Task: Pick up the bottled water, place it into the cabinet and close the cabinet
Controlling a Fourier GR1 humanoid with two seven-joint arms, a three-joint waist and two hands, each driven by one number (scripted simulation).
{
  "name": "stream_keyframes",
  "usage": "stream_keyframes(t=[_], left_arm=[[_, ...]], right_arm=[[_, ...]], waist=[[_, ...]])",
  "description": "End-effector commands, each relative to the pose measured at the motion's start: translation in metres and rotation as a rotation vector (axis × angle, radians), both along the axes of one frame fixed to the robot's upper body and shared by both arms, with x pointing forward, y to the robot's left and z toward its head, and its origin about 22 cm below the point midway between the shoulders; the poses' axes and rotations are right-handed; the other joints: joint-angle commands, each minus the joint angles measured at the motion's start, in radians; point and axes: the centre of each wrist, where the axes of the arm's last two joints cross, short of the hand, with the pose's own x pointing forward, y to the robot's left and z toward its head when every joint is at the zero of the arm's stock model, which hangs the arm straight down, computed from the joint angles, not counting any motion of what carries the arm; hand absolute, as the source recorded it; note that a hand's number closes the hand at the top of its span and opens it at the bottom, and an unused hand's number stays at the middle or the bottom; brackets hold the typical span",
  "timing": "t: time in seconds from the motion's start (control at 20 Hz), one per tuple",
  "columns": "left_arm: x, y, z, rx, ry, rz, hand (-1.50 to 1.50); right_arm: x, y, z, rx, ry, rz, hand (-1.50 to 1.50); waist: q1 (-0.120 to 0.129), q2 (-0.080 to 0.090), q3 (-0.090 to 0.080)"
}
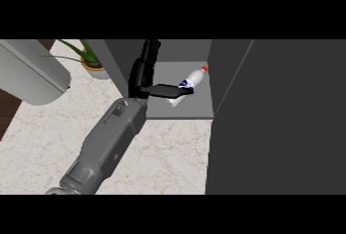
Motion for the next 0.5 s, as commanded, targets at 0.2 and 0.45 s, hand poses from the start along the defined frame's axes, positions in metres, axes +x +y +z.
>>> stream_keyframes(t=[0.2,0.45], left_arm=[[-0.047,0.036,-0.016,-0.090,0.037,-0.011,-1.50],[-0.088,0.041,0.000,-0.124,0.038,-0.026,-1.50]], right_arm=[[-0.010,0.004,0.009,-0.006,0.021,-0.006,-1.50],[-0.010,0.003,0.000,0.008,0.018,0.011,-1.50]], waist=[[0.034,-0.014,-0.002],[0.038,-0.016,-0.001]])
